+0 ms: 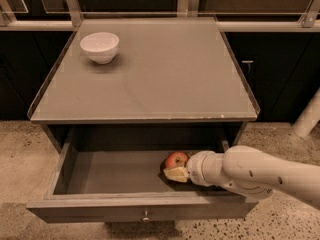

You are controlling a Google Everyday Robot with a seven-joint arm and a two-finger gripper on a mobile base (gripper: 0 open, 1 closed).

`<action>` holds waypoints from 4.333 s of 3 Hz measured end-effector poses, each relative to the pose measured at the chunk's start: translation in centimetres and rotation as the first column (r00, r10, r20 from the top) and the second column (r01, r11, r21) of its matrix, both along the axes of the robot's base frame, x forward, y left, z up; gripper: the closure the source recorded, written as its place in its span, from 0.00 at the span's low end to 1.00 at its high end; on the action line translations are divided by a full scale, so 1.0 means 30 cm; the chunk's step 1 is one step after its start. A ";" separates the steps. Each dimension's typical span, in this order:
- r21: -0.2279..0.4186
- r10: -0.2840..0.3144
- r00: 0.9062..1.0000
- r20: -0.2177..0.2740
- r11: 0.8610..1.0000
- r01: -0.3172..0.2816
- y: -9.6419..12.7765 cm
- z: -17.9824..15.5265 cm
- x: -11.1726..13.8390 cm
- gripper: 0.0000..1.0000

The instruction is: Pick apple from top drawer and place on counter

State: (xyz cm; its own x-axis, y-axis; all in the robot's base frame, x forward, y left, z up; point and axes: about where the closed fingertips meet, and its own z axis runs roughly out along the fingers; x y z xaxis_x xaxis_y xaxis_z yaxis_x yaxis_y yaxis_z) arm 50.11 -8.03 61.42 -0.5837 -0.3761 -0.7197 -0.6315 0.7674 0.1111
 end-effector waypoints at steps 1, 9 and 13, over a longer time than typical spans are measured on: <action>0.000 0.026 1.000 -0.007 1.000 -0.026 -0.005 0.035 0.004 1.00; -0.022 0.123 0.943 0.310 0.992 -0.122 -0.153 0.891 0.113 1.00; 0.058 0.224 0.936 0.270 0.967 -0.248 -0.033 0.849 0.238 0.34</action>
Offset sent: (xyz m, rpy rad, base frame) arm -0.0155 -0.0670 0.1023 -0.0051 -0.0225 0.0145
